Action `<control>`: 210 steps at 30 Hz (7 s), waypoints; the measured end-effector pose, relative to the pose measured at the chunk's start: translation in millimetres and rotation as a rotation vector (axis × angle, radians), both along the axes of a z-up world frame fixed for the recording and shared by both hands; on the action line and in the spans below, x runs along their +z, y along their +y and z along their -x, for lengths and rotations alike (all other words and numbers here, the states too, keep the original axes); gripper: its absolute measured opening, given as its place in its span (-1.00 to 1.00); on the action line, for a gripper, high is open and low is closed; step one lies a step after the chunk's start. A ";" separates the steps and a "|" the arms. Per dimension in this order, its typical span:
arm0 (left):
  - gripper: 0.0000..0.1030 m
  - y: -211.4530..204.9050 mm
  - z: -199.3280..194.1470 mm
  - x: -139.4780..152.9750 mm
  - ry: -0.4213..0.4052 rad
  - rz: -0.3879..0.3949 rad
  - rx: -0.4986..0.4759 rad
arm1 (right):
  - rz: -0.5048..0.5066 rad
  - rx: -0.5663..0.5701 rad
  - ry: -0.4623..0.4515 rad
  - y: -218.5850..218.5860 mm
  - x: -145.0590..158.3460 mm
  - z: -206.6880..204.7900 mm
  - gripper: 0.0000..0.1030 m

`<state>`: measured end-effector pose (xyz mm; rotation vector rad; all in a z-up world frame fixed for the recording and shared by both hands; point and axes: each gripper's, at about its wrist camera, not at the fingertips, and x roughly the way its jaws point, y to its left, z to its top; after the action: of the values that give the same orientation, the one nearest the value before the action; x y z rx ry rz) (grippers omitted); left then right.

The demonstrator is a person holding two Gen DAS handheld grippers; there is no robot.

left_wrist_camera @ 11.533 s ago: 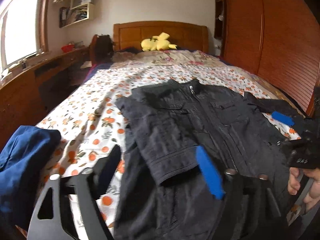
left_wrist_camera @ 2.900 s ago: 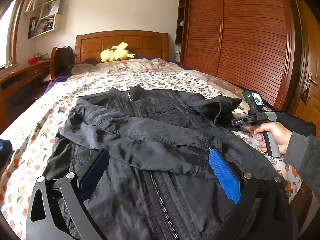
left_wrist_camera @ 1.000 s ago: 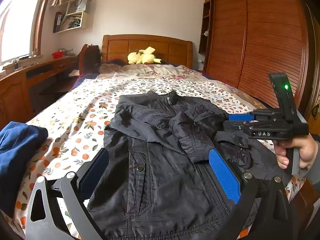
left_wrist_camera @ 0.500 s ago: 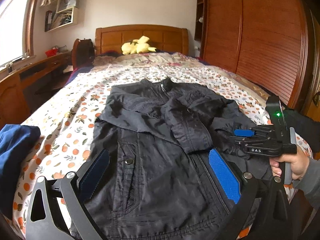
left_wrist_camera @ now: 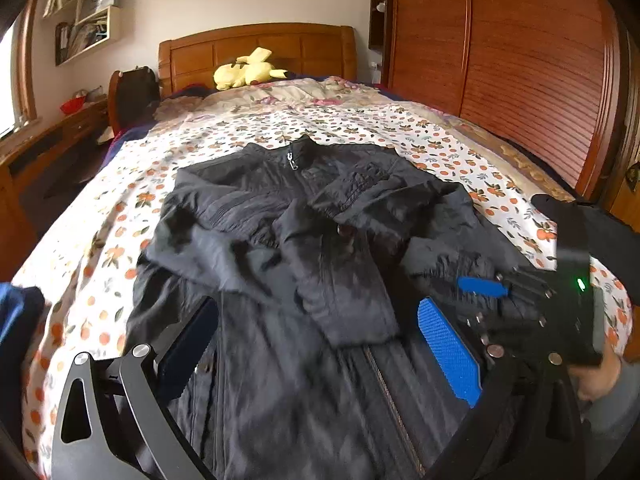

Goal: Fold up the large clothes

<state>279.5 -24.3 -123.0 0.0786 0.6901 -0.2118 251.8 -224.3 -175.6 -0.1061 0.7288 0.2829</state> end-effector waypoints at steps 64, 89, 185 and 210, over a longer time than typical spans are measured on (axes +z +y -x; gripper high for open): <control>0.12 60.8 9.6 -44.0 0.066 -0.116 0.105 | 0.074 -0.082 -0.047 -0.3 39.3 40.8 -0.22; -0.96 25.3 34.1 -37.0 0.096 0.027 -0.017 | 0.065 -0.079 -0.053 -3.1 38.9 44.1 -0.21; -0.19 177.4 188.8 -73.7 0.136 0.108 0.173 | 0.028 -0.243 0.153 -85.0 6.6 162.0 0.18; -0.90 174.1 181.1 -51.7 0.101 0.174 0.161 | -0.178 -0.224 0.109 -101.7 20.3 160.6 -0.72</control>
<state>98.4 149.8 -174.7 -0.1539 0.7717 -0.1212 91.2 -326.0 -155.3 0.1600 0.8129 0.1392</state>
